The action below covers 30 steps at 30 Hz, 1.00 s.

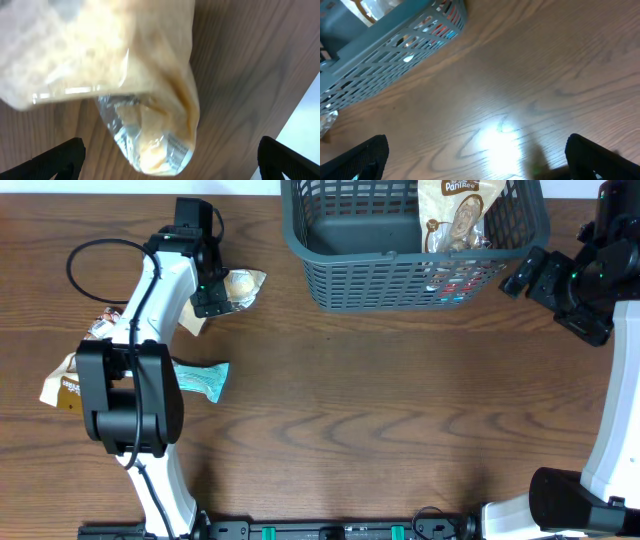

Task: Pack container
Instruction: 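Grasp the tan snack bag with the left gripper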

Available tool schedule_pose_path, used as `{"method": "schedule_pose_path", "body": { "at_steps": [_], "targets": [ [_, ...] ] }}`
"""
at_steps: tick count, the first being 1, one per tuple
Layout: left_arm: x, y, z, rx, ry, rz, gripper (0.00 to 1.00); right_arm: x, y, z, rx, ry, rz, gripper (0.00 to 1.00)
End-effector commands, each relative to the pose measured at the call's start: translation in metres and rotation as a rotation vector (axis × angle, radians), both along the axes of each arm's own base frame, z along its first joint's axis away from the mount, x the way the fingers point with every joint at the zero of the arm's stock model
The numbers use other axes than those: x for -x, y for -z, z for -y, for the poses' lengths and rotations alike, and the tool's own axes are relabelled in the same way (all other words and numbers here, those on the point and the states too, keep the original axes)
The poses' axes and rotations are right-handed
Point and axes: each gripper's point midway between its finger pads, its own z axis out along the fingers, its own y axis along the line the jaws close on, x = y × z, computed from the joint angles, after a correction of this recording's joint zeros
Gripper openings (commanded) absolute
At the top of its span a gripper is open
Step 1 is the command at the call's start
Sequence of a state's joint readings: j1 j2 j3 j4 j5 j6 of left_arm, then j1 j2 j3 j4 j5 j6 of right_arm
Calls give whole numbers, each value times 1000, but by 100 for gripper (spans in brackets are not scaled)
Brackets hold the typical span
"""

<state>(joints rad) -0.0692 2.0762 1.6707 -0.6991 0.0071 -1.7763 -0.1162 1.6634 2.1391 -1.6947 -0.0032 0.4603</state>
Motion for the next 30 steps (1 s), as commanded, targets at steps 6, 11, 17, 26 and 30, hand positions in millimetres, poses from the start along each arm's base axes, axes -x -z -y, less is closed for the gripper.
{"method": "schedule_pose_path", "body": {
  "at_steps": [6, 11, 17, 26, 30],
  "targets": [
    [-3, 2, -14, -74, -3, -4, 99, 2, -1, 20, 119, 33, -18, 99],
    [-3, 4, -15, -89, 20, -10, 99, 8, -7, 51, 283, 104, -37, 99],
    [-2, 11, -15, -99, 45, -26, 99, 14, -8, 72, 310, 181, -45, 99],
    [-5, 29, -14, -98, 45, -46, 99, 18, -7, 81, 282, 217, -48, 99],
    [-2, 45, -14, -97, 48, -80, 99, 18, -7, 81, 281, 216, -48, 99]
  ]
}}
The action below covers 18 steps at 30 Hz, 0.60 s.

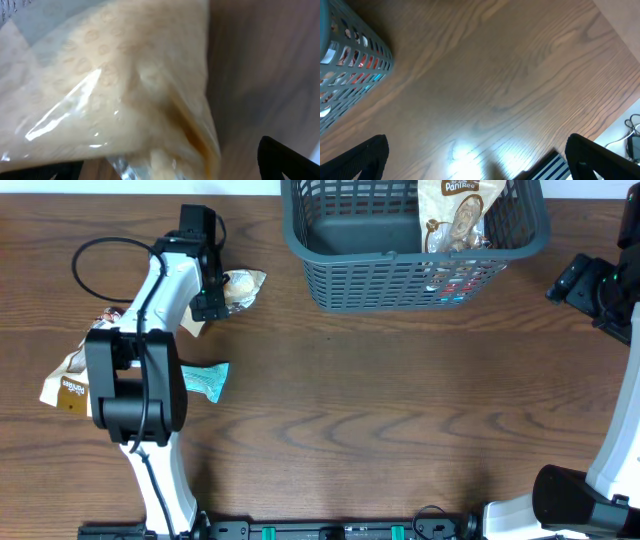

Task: Pack container
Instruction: 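Grasp the tan snack bag with the left gripper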

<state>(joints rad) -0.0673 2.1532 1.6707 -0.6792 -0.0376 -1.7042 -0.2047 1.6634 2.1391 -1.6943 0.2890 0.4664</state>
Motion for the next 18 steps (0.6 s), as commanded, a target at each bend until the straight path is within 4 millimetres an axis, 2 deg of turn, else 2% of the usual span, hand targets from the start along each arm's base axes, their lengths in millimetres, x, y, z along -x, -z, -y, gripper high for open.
{"method": "schedule_pose_path", "body": {
  "at_steps": [1, 7, 16, 17, 18],
  "targets": [
    [-1, 16, -6, -27, -2, -31, 99, 1, 0, 5, 12, 23, -4, 99],
    [4, 37, -6, -28, -5, -77, 99, 1, 0, 5, 12, 23, -4, 99],
    [7, 40, -7, -30, -7, -95, 100, 1, 0, 5, 12, 22, -4, 99],
    [8, 40, -7, -30, -7, -97, 97, 1, 0, 5, 12, 23, -4, 99],
    [8, 40, -7, -30, -7, -98, 89, 1, 0, 5, 12, 23, -4, 99]
  ]
}}
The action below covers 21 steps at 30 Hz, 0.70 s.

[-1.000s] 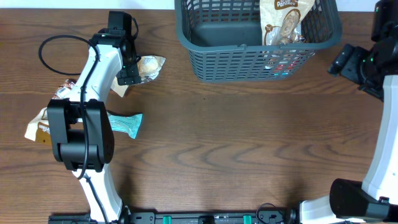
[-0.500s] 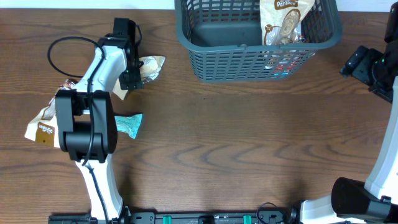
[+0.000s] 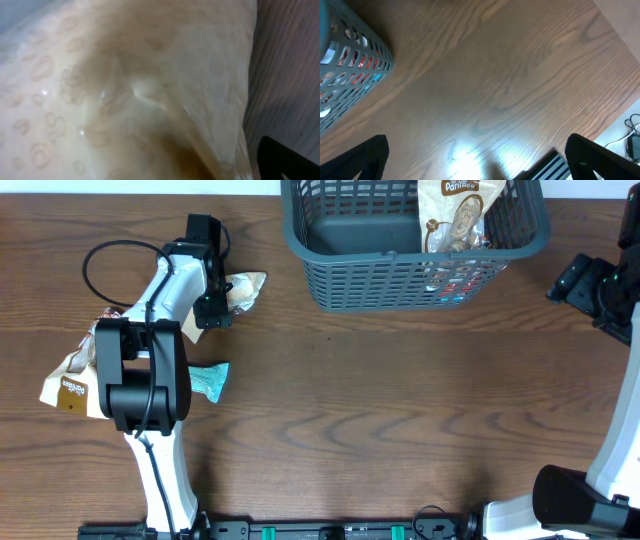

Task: Pack container
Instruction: 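Grasp the tan snack bag with the left gripper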

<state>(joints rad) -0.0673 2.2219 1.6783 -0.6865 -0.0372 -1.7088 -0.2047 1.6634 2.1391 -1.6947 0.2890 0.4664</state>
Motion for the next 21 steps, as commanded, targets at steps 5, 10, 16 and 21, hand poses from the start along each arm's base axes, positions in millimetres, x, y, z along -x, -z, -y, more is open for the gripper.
{"method": "schedule_pose_path", "body": {
  "at_steps": [5, 10, 16, 21],
  "targets": [
    [3, 11, -7, -27, -1, -33, 38, 1, 0, 5, 12, 22, -3, 99],
    [3, 11, -5, -19, 1, -34, 11, 1, 0, 5, 13, 22, -3, 99],
    [3, 11, -5, -36, 67, -39, 6, 1, 0, 5, 12, 22, -3, 99],
    [2, 5, -5, -60, 159, -35, 6, 1, 0, 5, 12, 23, -3, 99]
  ]
}}
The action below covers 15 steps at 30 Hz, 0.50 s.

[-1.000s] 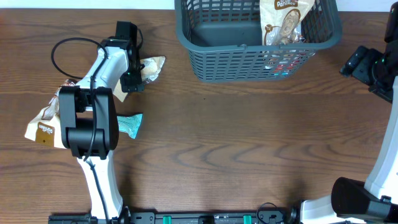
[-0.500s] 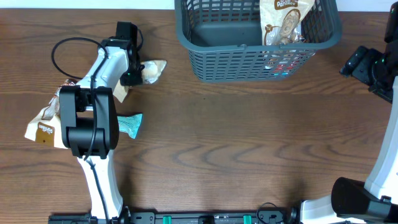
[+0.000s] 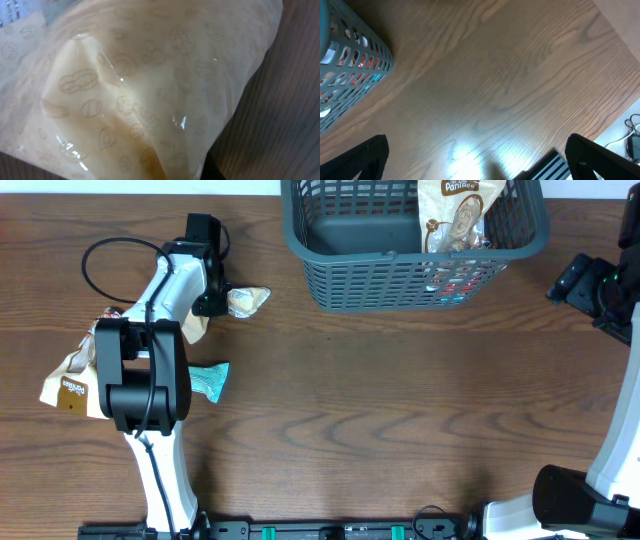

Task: Pack container
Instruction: 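Grasp the tan snack bag with the left gripper, then carry the tan bag into the basket and open the left gripper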

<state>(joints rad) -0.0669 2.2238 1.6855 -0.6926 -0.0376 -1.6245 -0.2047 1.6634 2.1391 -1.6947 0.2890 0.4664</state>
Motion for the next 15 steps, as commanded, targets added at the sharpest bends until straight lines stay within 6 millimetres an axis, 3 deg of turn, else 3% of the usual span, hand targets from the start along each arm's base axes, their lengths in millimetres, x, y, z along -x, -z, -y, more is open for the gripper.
{"method": "schedule_pose_path", "body": {
  "at_steps": [1, 9, 15],
  "targets": [
    [2, 4, -5, -43, 97, -24, 5, 1, 0, 5, 12, 23, -3, 99],
    [-5, -36, -4, -117, 308, 42, 6, 1, 0, 5, 12, 23, -3, 99],
    [-11, -102, 10, -196, 482, 174, 6, 1, 0, 5, 12, 23, -3, 99]
  ]
}}
